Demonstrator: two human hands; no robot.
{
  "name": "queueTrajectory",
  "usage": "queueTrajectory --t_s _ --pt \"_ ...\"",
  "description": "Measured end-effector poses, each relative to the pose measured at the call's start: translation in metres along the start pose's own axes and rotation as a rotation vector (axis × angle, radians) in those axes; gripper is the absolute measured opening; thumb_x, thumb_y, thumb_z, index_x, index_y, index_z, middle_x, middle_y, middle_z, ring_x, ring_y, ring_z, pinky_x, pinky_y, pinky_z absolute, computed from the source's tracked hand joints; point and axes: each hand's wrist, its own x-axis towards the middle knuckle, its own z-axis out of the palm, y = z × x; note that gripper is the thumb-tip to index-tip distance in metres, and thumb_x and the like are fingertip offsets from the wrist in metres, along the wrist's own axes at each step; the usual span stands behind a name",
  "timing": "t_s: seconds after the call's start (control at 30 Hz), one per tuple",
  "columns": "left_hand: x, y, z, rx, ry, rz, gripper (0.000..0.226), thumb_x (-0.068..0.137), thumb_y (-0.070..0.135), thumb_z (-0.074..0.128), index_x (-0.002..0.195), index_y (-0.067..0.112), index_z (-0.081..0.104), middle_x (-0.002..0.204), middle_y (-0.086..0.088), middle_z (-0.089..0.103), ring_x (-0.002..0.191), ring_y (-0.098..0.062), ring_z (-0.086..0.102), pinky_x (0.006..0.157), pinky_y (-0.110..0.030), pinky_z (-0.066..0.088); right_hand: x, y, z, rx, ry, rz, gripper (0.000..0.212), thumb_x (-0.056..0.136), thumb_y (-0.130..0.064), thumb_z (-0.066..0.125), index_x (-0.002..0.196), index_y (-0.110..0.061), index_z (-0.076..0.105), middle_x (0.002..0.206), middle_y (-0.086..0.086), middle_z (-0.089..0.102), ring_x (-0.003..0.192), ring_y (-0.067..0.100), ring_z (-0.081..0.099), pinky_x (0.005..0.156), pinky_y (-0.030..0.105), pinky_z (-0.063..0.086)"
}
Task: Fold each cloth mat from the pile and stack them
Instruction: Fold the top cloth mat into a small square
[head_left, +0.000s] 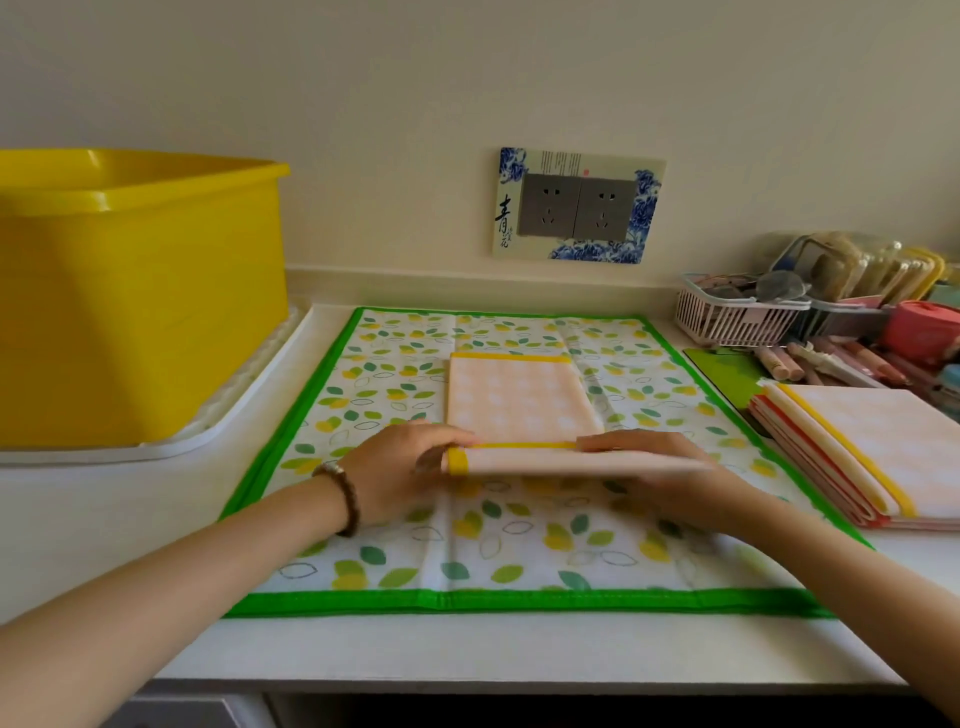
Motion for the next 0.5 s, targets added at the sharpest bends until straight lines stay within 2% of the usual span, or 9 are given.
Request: queueTrajectory --t_s 0.03,0.07,0.1,0.17,0.23,0.3,0.37,0.43,0.5 --pt "0.002 0.002 0.000 -0.124 0.053 -0.025 0.024 0.087 0.026 0.064 0.099 0.047 0.064 0.103 0.012 0.064 0.096 0.001 0.059 0.085 -0.012 0.043 0.002 -0.003 0.000 0.078 0.032 0.058 0.030 0.088 -0.019 0.064 0.096 -0.046 0.057 0.097 -0.023 0.063 0.090 -0.002 0.061 0.075 0.002 0.044" --pt "0.006 0.003 0.000 -0.142 0.102 -0.061 0.015 0.087 0.032 0.064 0.084 0.047 0.064 0.089 0.018 0.064 0.083 0.006 0.060 0.074 -0.007 0.043 0.006 -0.005 0.001 0.150 0.068 0.106 0.022 0.091 -0.021 0.060 0.087 -0.042 0.057 0.087 -0.021 0.062 0.080 -0.001 0.059 0.068 0.005 0.045" --pt "0.010 0.002 0.001 -0.097 0.148 -0.089 0.012 0.088 0.036 0.061 0.078 0.043 0.064 0.080 0.019 0.063 0.075 0.006 0.059 0.067 -0.008 0.043 0.011 -0.006 0.003 0.170 0.106 0.129 0.018 0.092 -0.024 0.057 0.080 -0.037 0.059 0.080 -0.017 0.063 0.074 0.002 0.058 0.065 0.011 0.046" --pt "0.021 -0.004 0.003 -0.040 0.217 -0.157 0.019 0.087 0.040 0.060 0.080 0.025 0.071 0.075 0.008 0.068 0.072 -0.007 0.063 0.066 -0.019 0.047 0.017 -0.007 0.004 0.199 0.180 0.178 0.022 0.091 -0.030 0.057 0.069 -0.032 0.061 0.066 -0.013 0.065 0.066 0.009 0.058 0.062 0.022 0.045" --pt "0.028 -0.008 0.005 -0.094 0.277 -0.214 0.026 0.084 0.041 0.064 0.079 0.016 0.071 0.072 0.004 0.068 0.068 -0.011 0.062 0.063 -0.015 0.046 0.022 -0.006 0.007 0.269 0.233 0.212 0.019 0.089 -0.032 0.060 0.070 -0.031 0.062 0.056 -0.019 0.064 0.056 -0.003 0.058 0.057 0.018 0.041" --pt "0.031 -0.011 0.005 -0.118 0.335 -0.242 0.028 0.082 0.039 0.068 0.074 0.012 0.069 0.062 0.007 0.062 0.058 -0.006 0.055 0.057 -0.011 0.042 0.028 -0.005 0.009 0.354 0.263 0.253 0.006 0.088 -0.030 0.061 0.084 -0.029 0.066 0.066 -0.022 0.067 0.059 -0.012 0.061 0.055 0.007 0.043" --pt "0.036 -0.013 0.006 -0.147 0.356 -0.245 0.027 0.080 0.036 0.070 0.074 0.010 0.070 0.065 0.003 0.067 0.061 -0.009 0.059 0.062 -0.018 0.048 0.033 -0.005 0.009 0.383 0.294 0.286 0.010 0.086 -0.030 0.064 0.094 -0.024 0.066 0.081 -0.014 0.071 0.063 -0.009 0.064 0.053 0.003 0.043" --pt "0.040 -0.013 0.006 -0.160 0.369 -0.261 0.025 0.079 0.033 0.073 0.077 0.009 0.069 0.072 -0.002 0.070 0.065 -0.012 0.061 0.065 -0.024 0.049 0.039 -0.003 0.010 0.347 0.330 0.341 0.016 0.084 -0.033 0.067 0.094 -0.020 0.066 0.081 -0.007 0.072 0.065 0.000 0.065 0.053 0.008 0.044" --pt "0.046 -0.014 0.005 -0.143 0.375 -0.305 0.023 0.078 0.031 0.074 0.079 0.010 0.064 0.068 0.001 0.065 0.060 -0.009 0.056 0.057 -0.020 0.044 0.044 -0.002 0.011 0.320 0.346 0.405 0.024 0.082 -0.034 0.069 0.098 -0.017 0.065 0.079 -0.006 0.071 0.067 0.006 0.064 0.053 0.015 0.044"
